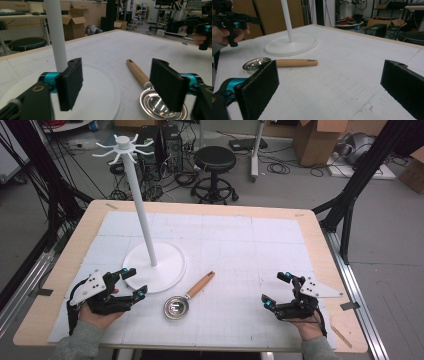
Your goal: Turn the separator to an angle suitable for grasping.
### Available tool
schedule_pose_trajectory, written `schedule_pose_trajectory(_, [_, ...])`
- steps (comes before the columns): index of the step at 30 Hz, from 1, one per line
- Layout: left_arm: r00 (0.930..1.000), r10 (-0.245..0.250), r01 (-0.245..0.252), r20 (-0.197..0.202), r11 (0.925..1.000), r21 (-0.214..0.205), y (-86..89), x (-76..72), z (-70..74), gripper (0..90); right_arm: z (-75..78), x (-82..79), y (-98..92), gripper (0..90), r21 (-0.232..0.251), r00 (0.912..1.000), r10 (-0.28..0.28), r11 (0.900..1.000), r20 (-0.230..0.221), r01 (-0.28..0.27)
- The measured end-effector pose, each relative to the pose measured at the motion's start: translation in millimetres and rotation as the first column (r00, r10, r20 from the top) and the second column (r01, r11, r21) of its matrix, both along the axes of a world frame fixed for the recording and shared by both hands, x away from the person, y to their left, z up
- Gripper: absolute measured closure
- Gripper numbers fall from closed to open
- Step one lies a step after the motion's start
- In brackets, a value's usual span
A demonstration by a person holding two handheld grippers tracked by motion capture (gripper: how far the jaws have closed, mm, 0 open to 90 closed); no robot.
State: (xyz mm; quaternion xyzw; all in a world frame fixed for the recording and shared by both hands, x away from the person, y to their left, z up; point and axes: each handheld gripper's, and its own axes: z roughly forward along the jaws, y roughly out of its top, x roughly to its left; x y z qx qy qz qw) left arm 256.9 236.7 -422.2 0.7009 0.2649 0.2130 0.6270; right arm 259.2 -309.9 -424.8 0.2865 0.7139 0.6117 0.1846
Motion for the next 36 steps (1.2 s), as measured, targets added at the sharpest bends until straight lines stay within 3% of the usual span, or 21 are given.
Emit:
schedule_pose_trajectory(2, [1.0000, -0.004, 0.004, -0.006, 1.0000, 0.009, -2.6, -0.7, 0.9, 44.0, -0.3, -0.7, -1.6, 0.9, -0.005, 1.0000, -0.009, 0.9999, 0.002, 0.009])
schedule_pose_trajectory(9, [0.9999, 0.000, 0.001, -0.016, 0.9995, 0.032, -10.8, 1.2, 1.4, 52.0, -1.8, -3.4, -5.2, 0.9, -0.002, 0.9998, -0.020, 0.9998, -0.005, 0.020])
schedule_pose_trajectory(23, [0.9991, 0.027, -0.025, -0.032, 0.9976, 0.064, -19.5, 2.6, 7.0, 82.6, -2.3, -5.7, -5.4, 0.9, -0.003, 0.9998, -0.016, 0.9999, -0.010, 0.016])
schedule_pose_trajectory(28, [0.9989, 0.038, -0.035, -0.029, 0.9959, 0.084, -24.7, 4.2, 7.3, 89.3, -2.6, -5.2, -5.5, 0.9, -0.004, 0.9998, -0.016, 0.9999, -0.011, 0.016])
schedule_pose_trajectory(36, [0.9975, 0.043, -0.037, -0.055, 0.9936, 0.107, -30.3, 9.1, 5.7, 89.6, -2.9, -5.7, -4.8, 0.9, -0.005, 0.9997, -0.014, 0.9999, -0.018, 0.014])
